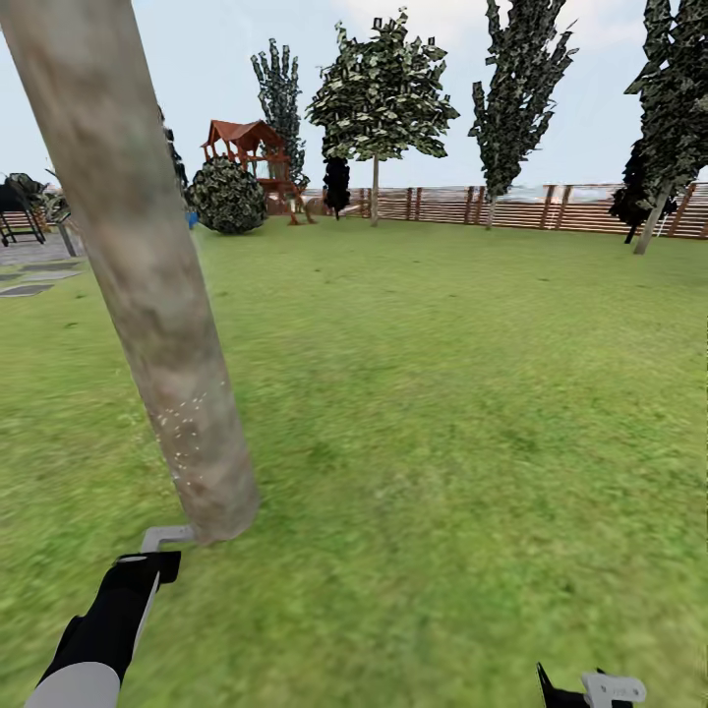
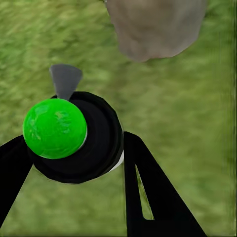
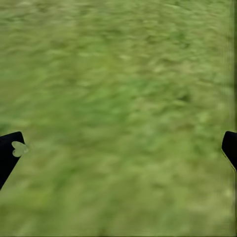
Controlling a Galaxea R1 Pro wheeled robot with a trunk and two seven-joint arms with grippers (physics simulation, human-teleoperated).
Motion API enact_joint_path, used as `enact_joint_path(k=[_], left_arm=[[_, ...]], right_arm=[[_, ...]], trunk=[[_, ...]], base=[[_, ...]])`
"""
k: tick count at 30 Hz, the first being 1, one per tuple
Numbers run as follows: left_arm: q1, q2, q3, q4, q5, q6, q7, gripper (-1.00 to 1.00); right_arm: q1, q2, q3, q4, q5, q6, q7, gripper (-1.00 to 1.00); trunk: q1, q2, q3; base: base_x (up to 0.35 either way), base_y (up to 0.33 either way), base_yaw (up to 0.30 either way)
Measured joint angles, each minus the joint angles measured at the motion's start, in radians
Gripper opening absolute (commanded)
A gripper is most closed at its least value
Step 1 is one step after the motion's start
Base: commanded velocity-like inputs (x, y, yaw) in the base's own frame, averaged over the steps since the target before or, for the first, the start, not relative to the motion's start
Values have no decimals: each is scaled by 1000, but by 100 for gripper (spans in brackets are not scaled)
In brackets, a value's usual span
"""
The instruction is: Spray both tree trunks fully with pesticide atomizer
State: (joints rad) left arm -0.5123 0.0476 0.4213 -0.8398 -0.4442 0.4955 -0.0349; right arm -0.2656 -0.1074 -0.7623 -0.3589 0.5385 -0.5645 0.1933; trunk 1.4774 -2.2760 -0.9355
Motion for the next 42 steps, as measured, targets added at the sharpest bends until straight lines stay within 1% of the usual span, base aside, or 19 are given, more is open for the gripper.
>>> enact_joint_path(k=[8,16,22,26,28,30,34,36,37,38,41,42], left_arm=[[0,-1,-3,0,0,0,0,-100],[0,-1,-3,-1,0,0,0,-100],[0,0,-5,1,0,2,-3,-100],[0,3,-13,6,-2,21,-10,-100],[0,10,-14,9,-6,77,-12,-100],[0,12,-16,10,-5,108,-15,-100],[0,13,-19,13,-7,124,-18,-100],[0,14,-19,15,-5,125,-22,-100],[0,14,-20,16,-2,126,-45,-100],[0,15,-20,16,-1,128,-85,-100],[0,20,-20,17,-12,142,-161,-100],[0,27,-19,17,-19,145,-181,-100]], right_arm=[[0,2,0,0,0,0,0,100],[0,3,1,0,0,0,0,100],[0,3,1,0,0,0,0,100],[0,3,1,0,0,0,0,100],[0,3,1,0,0,0,0,100],[0,3,1,0,0,0,0,100],[0,3,1,0,0,0,0,100],[0,3,1,0,0,0,0,100],[0,3,1,0,0,0,0,100],[0,3,1,0,0,0,0,100],[0,3,1,0,0,0,0,100],[0,3,1,0,0,0,0,100]], trunk=[[0,0,0],[0,0,0],[0,0,0],[0,0,0],[0,0,0],[0,0,0],[0,0,0],[0,0,0],[0,0,0],[0,0,0],[0,0,0],[0,0,0]], base=[[203,-196,6],[17,-272,242],[165,-245,58],[237,-189,1],[240,-178,0],[212,-144,0],[63,-37,21],[5,-3,210],[1,-1,262],[1,0,268],[0,0,274],[0,0,217]])
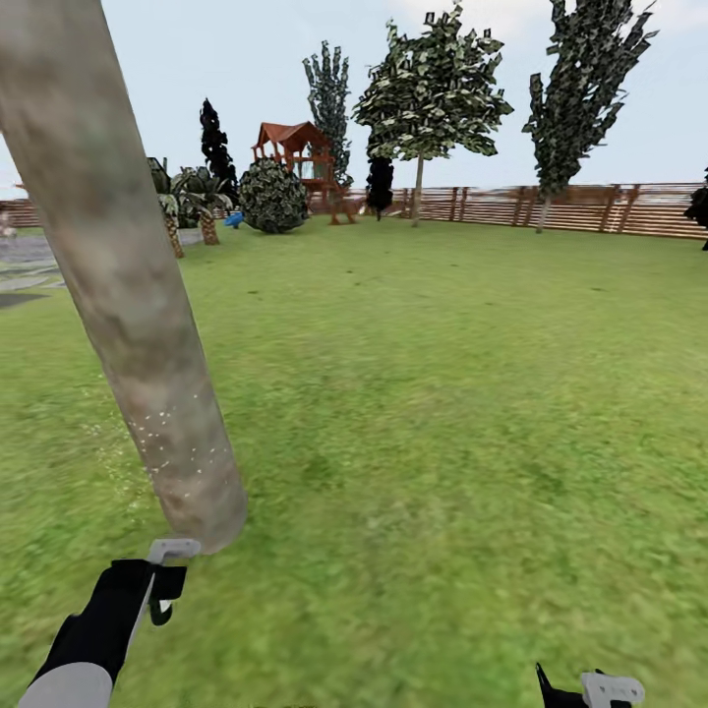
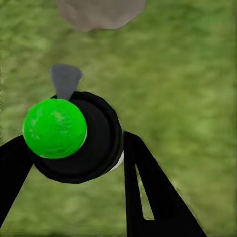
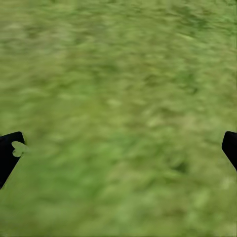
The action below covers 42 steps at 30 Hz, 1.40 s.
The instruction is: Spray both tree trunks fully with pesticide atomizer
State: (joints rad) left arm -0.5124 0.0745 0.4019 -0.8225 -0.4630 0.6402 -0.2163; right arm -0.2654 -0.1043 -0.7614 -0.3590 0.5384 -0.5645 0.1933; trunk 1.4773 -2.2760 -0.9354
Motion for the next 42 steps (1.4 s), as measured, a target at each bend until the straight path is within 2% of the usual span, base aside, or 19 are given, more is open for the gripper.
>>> enact_joint_path(k=[7,16,22,32,42], left_arm=[[0,8,1,-1,-9,2,-8,-100],[-1,10,5,-3,-9,3,-3,-100],[-1,12,14,-3,-10,3,-3,-100],[-1,21,8,-2,-9,3,-3,-100],[-1,14,0,-2,-11,3,-3,-100]], right_arm=[[0,-1,0,1,0,0,0,100],[0,-2,-1,2,0,0,-1,100],[0,0,-1,2,0,0,-1,100],[0,0,-1,2,0,0,0,100],[0,0,-1,2,0,0,0,100]], trunk=[[0,0,0],[0,0,0],[0,0,0],[0,0,0],[0,0,0]], base=[[11,-10,44],[192,-201,6],[171,-104,239],[6,-2,277],[89,-213,27]])
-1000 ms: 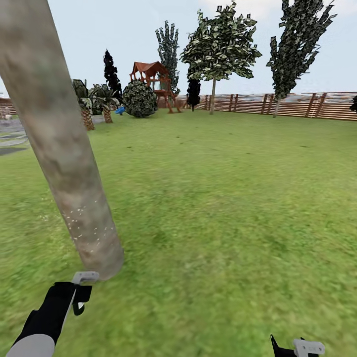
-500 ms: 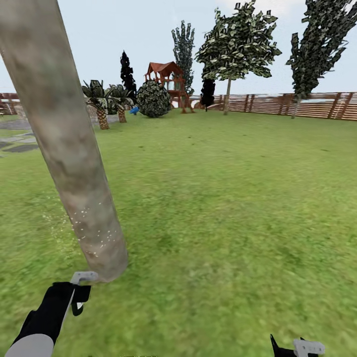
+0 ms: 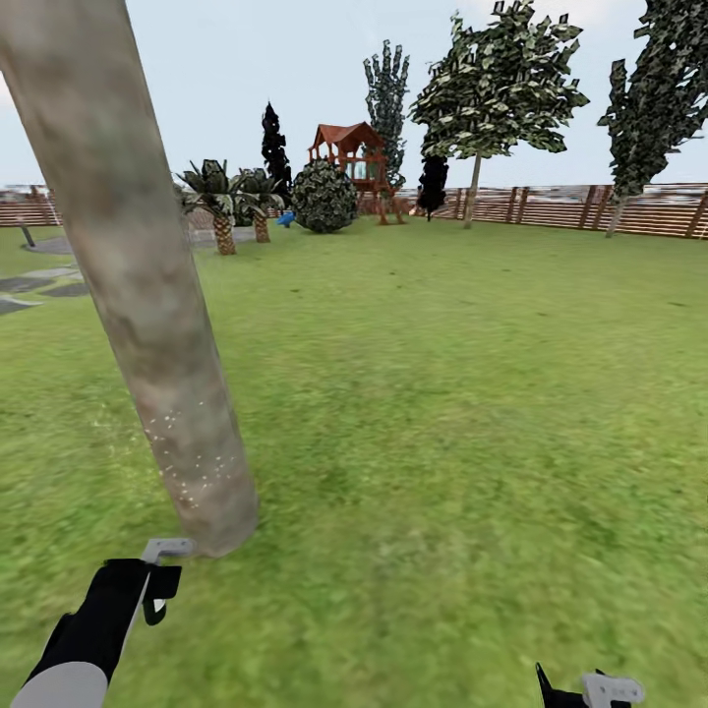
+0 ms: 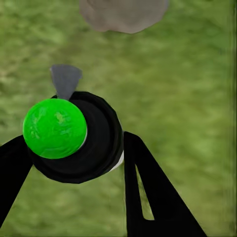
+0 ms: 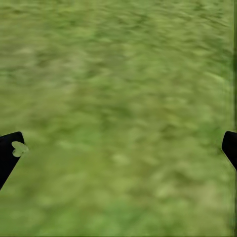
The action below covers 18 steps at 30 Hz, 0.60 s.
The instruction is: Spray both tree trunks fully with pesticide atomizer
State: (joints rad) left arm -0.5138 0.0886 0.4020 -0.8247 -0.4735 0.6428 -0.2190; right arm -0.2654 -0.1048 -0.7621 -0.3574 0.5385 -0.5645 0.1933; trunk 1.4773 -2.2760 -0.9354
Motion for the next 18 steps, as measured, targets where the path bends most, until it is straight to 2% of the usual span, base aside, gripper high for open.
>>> enact_joint_path(k=[7,16,18], left_arm=[[0,1,0,-1,0,0,0,-100],[0,3,1,-1,0,0,0,-100],[0,3,1,-3,0,0,0,-100]], right_arm=[[0,0,0,6,-1,0,0,100],[0,0,0,6,0,0,0,100],[0,0,0,6,-1,0,0,100]], trunk=[[0,0,0],[0,0,0],[0,0,0]], base=[[111,-255,22],[91,-260,254],[8,-271,70]])
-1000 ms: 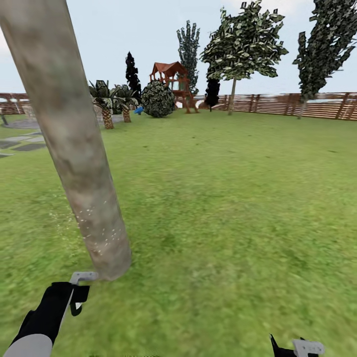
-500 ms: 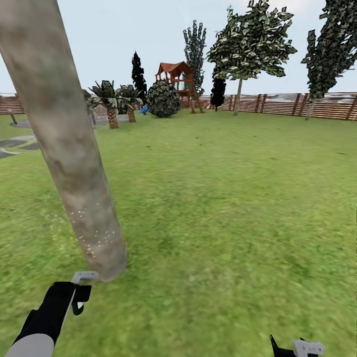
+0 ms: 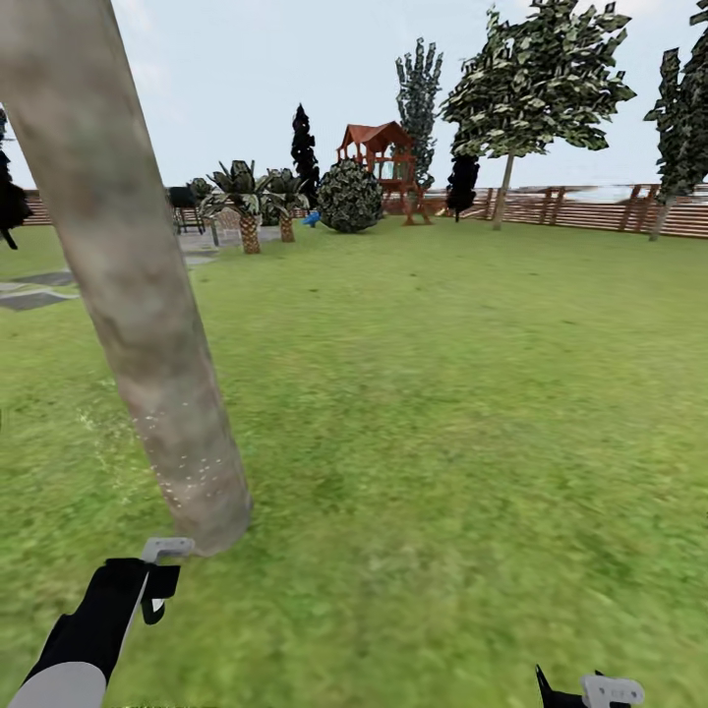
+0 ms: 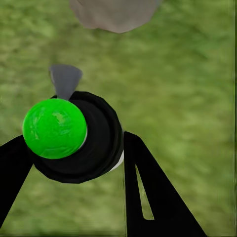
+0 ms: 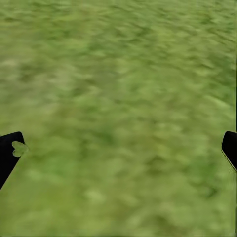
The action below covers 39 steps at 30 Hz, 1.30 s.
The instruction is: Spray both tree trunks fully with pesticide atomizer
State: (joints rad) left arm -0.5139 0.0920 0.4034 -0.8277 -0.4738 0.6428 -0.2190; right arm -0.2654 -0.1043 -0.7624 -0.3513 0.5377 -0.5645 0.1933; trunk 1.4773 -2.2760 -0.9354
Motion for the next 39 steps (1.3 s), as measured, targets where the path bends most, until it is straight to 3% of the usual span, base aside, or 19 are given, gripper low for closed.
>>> enact_joint_path(k=[9,15,24,39], left_arm=[[0,0,0,-8,1,0,0,-100],[0,1,5,-8,1,1,0,-100],[0,3,11,-8,2,0,0,-100],[0,3,13,-10,1,0,0,-100]], right_arm=[[0,-1,0,0,0,0,0,100],[-1,0,0,0,1,0,0,100],[0,0,0,0,1,0,0,100],[0,-2,0,0,0,0,0,100]], trunk=[[0,0,0],[0,0,0],[0,0,0],[0,0,0]], base=[[1,-274,12],[34,-275,230],[198,-223,262],[182,-210,20]])
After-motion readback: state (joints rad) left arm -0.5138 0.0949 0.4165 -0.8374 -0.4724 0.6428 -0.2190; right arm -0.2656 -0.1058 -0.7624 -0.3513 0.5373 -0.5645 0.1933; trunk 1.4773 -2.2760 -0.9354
